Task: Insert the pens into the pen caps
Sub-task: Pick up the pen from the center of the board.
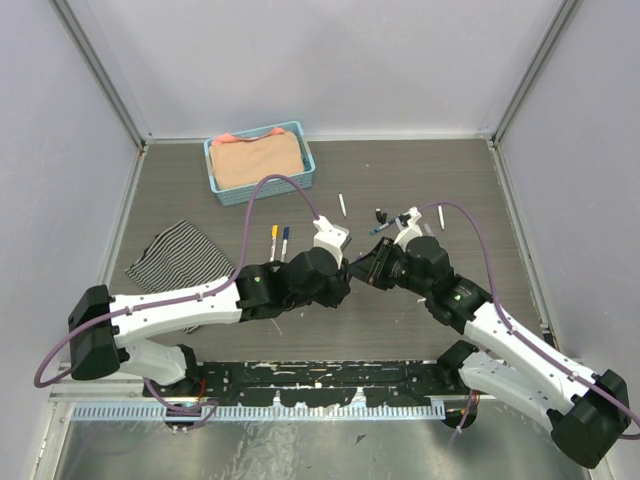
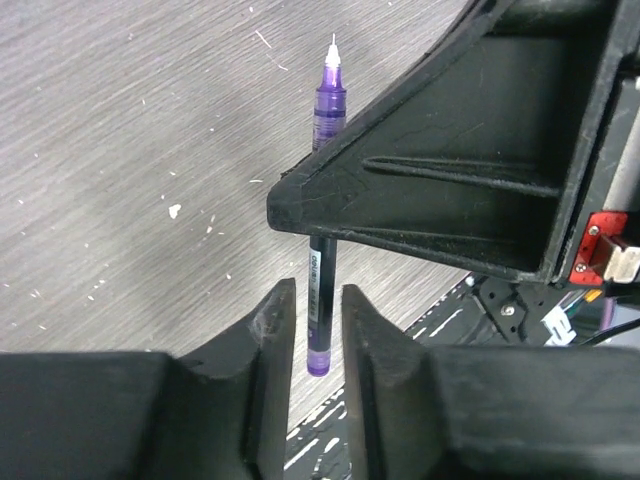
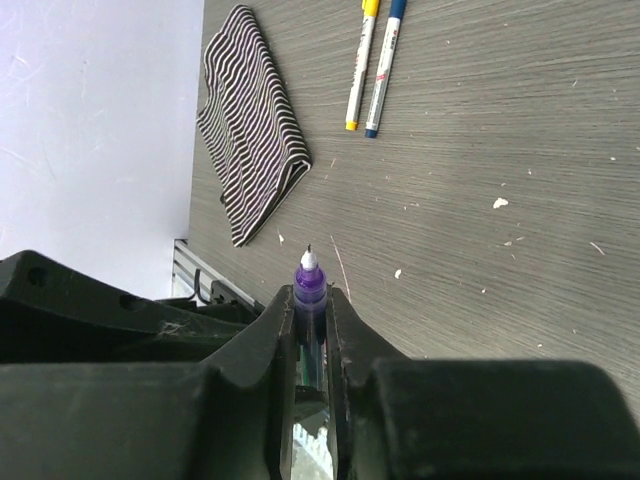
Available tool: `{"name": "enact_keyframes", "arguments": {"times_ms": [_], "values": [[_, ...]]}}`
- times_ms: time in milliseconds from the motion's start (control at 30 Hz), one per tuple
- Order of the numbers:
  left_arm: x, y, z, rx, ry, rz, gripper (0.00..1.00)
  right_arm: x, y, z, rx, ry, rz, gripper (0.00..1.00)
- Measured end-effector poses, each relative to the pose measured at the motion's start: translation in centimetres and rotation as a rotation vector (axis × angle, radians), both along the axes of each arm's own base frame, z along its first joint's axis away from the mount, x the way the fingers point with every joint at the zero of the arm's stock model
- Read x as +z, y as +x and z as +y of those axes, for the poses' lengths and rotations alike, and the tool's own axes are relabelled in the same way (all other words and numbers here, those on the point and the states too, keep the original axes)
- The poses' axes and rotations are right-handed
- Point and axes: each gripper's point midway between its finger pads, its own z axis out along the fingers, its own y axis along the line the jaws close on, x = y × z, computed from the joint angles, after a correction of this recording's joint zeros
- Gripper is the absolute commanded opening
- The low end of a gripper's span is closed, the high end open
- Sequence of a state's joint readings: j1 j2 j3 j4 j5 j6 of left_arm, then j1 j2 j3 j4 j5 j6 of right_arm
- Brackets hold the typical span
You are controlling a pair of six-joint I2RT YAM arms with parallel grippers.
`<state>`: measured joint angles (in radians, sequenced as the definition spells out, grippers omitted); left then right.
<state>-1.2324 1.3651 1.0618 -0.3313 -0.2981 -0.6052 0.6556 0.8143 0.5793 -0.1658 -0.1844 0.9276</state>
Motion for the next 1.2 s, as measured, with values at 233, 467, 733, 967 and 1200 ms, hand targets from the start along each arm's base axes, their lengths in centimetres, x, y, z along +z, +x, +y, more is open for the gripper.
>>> {"name": "enact_keyframes", "arguments": {"times_ms": [233,467,733,967,1200], "values": [[-0.4,0.0,0.2,0.005,0.009,-0.001,0.43,0.1,-0.2,0.2,0.008,0.005,0.004,0.01],[-0.4,0.0,0.2,0.005,0.008,-0.001,0.4,0.1,-0.3,0.3,0.007,0.014,0.012,0.01],[-0.3,0.0,0.2,0.005,0.006,-0.002,0.4,0.6,-0.6,0.5,0.014,0.031,0.014,0.01],[-0.6,0.0,0.1,0.0,0.009,0.004,0.2,1.5,-0.5,0.6,0.011,0.051,0.001,0.0],[-0.4,-0.3,-0.3,-0.018,-0.002,0.007,0.0,1.5,-0.4,0.5,0.001,0.045,-0.003,0.26]]}}
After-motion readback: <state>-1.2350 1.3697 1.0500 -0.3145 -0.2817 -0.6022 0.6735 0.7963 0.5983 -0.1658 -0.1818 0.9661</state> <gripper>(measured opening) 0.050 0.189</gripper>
